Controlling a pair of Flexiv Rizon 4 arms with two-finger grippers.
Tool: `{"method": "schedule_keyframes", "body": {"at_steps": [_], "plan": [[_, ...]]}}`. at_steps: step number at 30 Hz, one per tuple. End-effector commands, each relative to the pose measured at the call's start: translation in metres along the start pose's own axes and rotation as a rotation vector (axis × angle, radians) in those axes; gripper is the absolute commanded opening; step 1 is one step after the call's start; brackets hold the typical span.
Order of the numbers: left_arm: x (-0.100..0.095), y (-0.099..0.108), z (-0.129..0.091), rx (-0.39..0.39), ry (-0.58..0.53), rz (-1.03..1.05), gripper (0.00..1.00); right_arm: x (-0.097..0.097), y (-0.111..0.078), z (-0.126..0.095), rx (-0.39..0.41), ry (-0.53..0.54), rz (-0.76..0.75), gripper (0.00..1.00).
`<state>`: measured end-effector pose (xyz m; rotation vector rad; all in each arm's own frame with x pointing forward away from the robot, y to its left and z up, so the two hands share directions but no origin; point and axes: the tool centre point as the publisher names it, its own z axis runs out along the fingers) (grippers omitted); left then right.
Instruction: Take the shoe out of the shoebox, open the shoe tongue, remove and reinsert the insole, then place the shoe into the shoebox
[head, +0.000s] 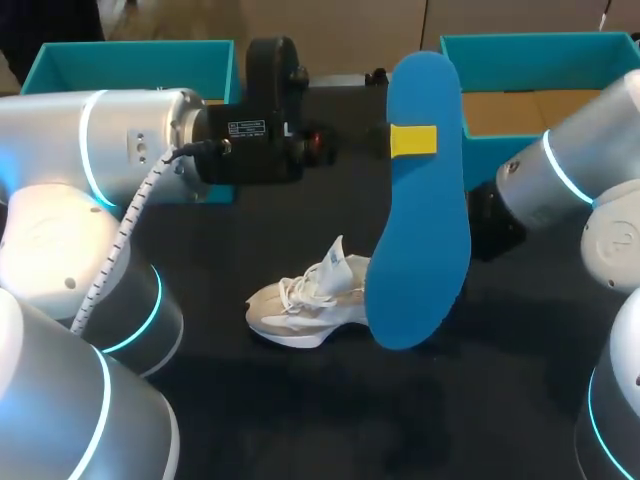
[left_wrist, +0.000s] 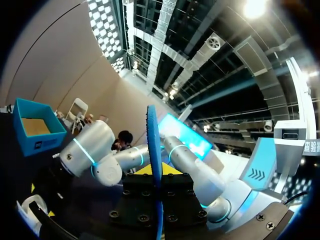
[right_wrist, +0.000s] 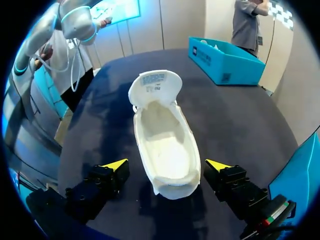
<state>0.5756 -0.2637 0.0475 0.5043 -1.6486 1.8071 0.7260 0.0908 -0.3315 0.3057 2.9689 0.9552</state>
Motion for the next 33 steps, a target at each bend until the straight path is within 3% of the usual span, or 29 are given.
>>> {"method": "schedule_keyframes", "body": {"at_steps": [1, 7, 25, 33], "plan": [[0.005, 0.004, 0.001, 0.011, -0.006, 0.000, 0.00, 0.001, 0.007, -0.001, 0.083, -0.030, -0.035, 1.00], [0.005, 0.004, 0.001, 0.011, -0.006, 0.000, 0.00, 0.000, 0.014, -0.015, 0.146, -0.067, -0.060, 1.00], [0.005, 0.004, 0.001, 0.011, -0.006, 0.000, 0.00, 0.003, 0.024, -0.032, 0.429, -0.059, -0.096, 1.00], [0.005, 0.004, 0.001, 0.011, -0.006, 0.000, 0.00, 0.009, 0.029, -0.029, 0.469, -0.028, -0.102, 1.00]]}}
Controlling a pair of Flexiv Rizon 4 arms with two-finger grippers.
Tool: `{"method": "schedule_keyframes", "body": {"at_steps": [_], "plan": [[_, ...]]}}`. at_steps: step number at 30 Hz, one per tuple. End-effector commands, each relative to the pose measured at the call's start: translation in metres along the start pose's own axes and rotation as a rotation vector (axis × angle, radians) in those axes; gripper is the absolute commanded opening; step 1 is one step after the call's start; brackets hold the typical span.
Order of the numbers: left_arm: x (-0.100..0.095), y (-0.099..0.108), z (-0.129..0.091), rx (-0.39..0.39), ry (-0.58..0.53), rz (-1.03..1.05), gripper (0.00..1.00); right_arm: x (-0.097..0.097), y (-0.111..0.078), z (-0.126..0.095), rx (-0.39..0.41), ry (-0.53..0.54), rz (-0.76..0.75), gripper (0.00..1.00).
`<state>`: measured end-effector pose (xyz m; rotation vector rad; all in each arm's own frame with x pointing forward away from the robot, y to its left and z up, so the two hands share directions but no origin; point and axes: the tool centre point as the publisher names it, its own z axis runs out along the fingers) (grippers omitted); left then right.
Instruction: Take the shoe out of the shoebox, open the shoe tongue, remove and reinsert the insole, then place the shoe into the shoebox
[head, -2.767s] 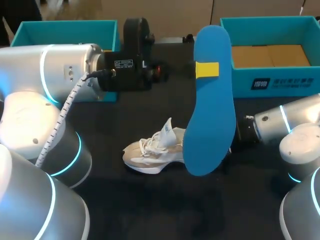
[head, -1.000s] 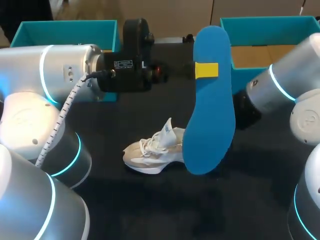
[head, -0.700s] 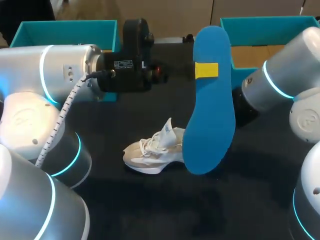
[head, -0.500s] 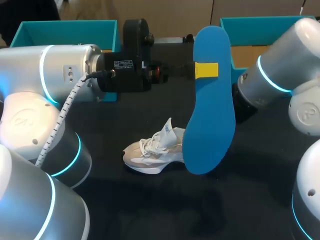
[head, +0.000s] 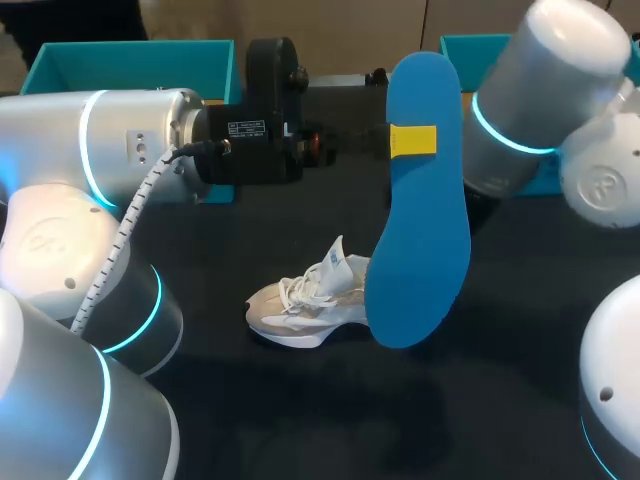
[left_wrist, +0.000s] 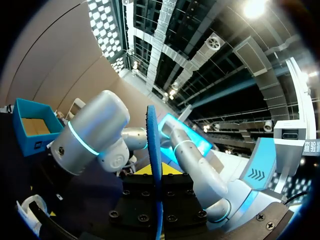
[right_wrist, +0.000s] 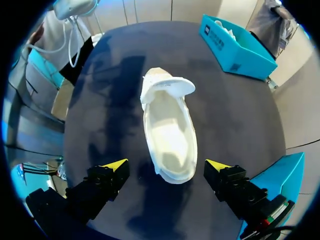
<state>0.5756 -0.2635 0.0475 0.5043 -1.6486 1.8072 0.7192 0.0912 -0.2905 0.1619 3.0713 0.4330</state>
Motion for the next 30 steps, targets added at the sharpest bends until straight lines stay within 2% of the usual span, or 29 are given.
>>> {"method": "schedule_keyframes", "body": {"at_steps": [1, 14, 30], "plan": [[0.005, 0.004, 0.001, 0.011, -0.006, -0.001, 0.00, 0.000, 0.008, 0.003, 0.137, 0.014, 0.000, 1.00], [0.005, 0.004, 0.001, 0.011, -0.006, -0.001, 0.00, 0.007, 0.016, 0.000, 0.194, 0.016, -0.034, 1.00], [0.005, 0.004, 0.001, 0.011, -0.006, -0.001, 0.00, 0.013, 0.013, -0.003, 0.207, 0.034, -0.056, 1.00]]}}
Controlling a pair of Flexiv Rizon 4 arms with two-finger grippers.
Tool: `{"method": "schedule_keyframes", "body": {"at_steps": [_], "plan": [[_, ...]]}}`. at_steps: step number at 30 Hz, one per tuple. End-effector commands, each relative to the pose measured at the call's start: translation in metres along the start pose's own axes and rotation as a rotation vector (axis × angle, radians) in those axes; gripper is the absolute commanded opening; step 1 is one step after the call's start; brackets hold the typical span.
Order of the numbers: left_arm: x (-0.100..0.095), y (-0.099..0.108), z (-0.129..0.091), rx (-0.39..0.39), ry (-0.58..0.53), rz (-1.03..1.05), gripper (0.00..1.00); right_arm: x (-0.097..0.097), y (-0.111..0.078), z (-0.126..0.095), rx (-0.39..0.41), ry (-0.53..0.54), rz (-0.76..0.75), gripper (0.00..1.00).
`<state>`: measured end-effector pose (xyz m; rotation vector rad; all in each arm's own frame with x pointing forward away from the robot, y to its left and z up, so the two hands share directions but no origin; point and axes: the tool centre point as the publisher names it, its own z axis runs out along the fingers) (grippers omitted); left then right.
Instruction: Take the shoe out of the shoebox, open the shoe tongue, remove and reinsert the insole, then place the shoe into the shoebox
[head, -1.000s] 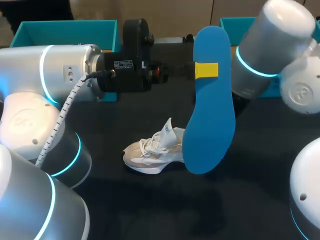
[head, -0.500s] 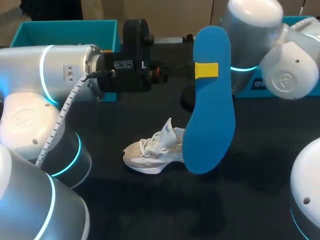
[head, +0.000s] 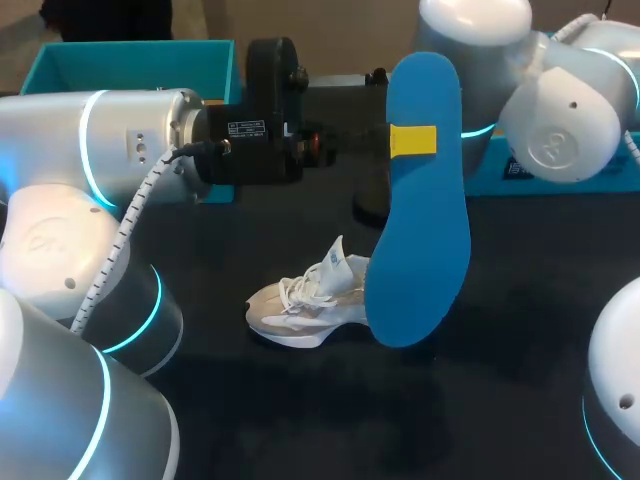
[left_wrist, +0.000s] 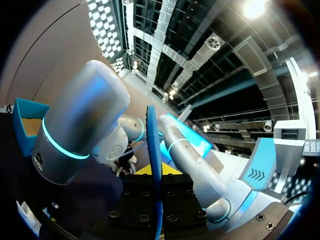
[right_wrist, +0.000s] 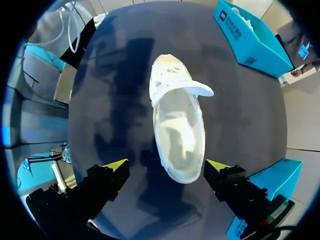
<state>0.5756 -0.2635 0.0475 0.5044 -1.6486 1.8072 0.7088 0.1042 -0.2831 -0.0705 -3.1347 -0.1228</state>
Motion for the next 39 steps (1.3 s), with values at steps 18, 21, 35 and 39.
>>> {"method": "schedule_keyframes", "body": {"at_steps": [18, 21, 35, 39], "plan": [[0.005, 0.004, 0.002, 0.011, -0.006, -0.001, 0.00, 0.001, 0.000, 0.001, 0.005, -0.003, 0.002, 1.00], [0.005, 0.004, 0.002, 0.011, -0.006, -0.001, 0.00, 0.001, 0.000, 0.001, 0.005, -0.003, 0.002, 1.00], [0.005, 0.004, 0.002, 0.011, -0.006, -0.001, 0.00, -0.023, 0.029, 0.016, 0.004, -0.006, -0.041, 1.00], [0.005, 0.004, 0.002, 0.011, -0.006, -0.001, 0.00, -0.036, 0.033, 0.028, -0.001, -0.009, -0.036, 1.00]]}}
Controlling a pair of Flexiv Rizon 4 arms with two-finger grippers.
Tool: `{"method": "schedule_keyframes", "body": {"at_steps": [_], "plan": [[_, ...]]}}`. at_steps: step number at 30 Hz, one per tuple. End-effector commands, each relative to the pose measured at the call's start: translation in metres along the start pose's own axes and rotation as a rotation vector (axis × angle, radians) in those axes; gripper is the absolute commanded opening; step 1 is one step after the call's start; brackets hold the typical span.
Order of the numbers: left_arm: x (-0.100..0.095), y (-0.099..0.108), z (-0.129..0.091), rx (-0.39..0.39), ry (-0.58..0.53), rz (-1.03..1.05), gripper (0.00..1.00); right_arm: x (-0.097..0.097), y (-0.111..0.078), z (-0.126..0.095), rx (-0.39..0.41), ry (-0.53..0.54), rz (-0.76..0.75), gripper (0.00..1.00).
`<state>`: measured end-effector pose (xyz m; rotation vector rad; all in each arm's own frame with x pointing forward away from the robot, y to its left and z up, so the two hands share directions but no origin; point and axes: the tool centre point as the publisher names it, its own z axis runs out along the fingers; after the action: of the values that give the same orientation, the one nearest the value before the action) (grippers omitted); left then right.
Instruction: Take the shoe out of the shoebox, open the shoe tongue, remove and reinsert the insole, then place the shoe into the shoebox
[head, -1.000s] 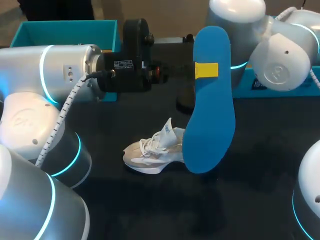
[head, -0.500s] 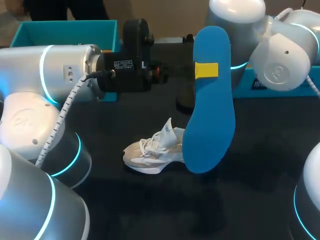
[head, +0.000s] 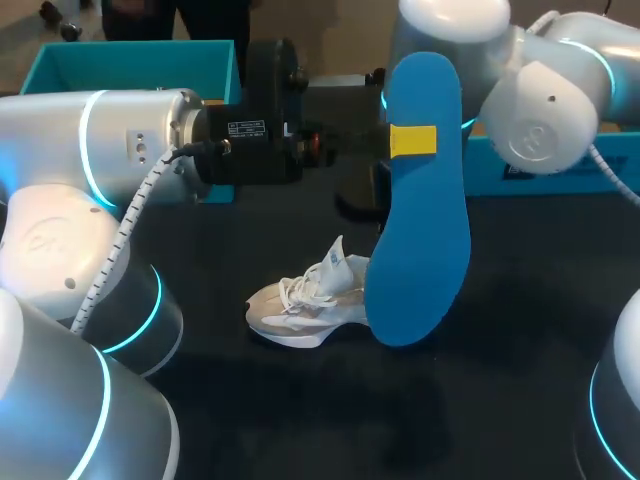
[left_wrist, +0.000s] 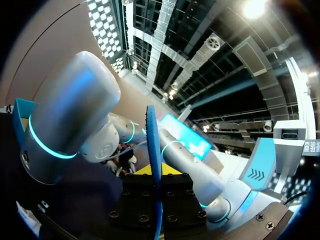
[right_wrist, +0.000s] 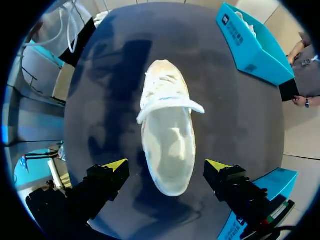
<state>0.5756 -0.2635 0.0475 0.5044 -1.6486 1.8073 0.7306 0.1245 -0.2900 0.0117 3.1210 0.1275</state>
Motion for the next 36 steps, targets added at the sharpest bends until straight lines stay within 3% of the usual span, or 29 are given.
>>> {"method": "schedule_keyframes", "body": {"at_steps": [1, 8, 19, 23, 29, 36], "plan": [[0.005, 0.004, 0.002, 0.011, -0.006, -0.001, 0.00, -0.018, 0.012, 0.022, 0.002, 0.010, 0.001, 1.00], [0.005, 0.004, 0.002, 0.011, -0.006, -0.001, 0.00, -0.036, 0.014, 0.042, 0.002, 0.002, -0.016, 1.00], [0.005, 0.004, 0.002, 0.011, -0.006, -0.001, 0.00, -0.043, 0.008, 0.083, -0.007, -0.004, 0.046, 0.99], [0.005, 0.004, 0.002, 0.011, -0.006, -0.001, 0.00, -0.043, 0.009, 0.092, 0.008, -0.005, 0.063, 0.87], [0.005, 0.004, 0.002, 0.011, -0.006, -0.001, 0.00, -0.043, 0.013, 0.102, 0.010, 0.016, 0.057, 0.76], [0.005, 0.004, 0.002, 0.011, -0.006, -0.001, 0.00, -0.042, 0.011, 0.114, 0.004, 0.048, 0.042, 0.46]]}}
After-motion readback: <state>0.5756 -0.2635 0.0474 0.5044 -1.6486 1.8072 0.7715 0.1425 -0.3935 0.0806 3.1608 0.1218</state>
